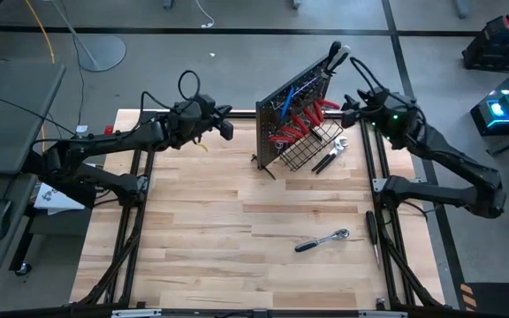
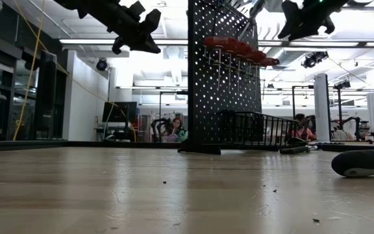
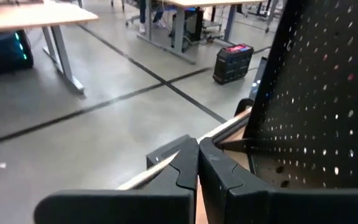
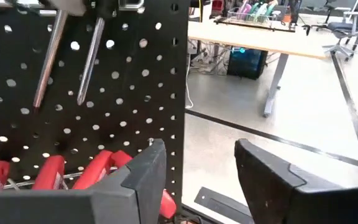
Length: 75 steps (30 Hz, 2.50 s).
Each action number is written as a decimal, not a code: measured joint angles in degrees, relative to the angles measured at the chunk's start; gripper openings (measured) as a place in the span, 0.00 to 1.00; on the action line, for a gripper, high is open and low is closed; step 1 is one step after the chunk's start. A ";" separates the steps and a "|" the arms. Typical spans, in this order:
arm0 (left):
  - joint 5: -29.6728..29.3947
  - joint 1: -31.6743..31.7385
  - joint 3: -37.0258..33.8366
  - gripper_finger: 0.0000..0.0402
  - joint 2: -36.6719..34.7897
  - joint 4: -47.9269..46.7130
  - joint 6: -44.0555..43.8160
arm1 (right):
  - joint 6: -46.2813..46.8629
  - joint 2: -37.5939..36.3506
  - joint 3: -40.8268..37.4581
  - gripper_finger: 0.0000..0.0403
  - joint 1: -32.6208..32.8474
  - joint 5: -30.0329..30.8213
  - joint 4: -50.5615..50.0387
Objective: Hang tools onto peg board
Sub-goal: Adjust the peg board on the table
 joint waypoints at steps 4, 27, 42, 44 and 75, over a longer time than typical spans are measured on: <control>1.43 -0.07 -0.44 0.00 -0.02 -1.04 -4.87 | 0.98 0.16 1.47 0.31 -2.33 -1.87 -1.98; 1.37 -15.62 -7.43 0.00 0.35 2.74 -18.18 | 13.00 26.26 0.51 0.00 -30.53 -51.90 27.77; -1.15 -18.37 -7.12 0.00 13.27 25.27 -16.63 | 14.96 26.16 0.51 0.00 -30.10 -57.22 27.59; -1.30 -17.86 -7.08 0.00 13.35 25.18 -16.61 | 15.25 25.61 0.53 0.00 -29.97 -57.78 25.98; -6.23 -11.98 -6.97 0.00 -1.52 -8.09 -4.50 | 16.07 20.93 0.53 0.00 -16.87 -54.69 16.29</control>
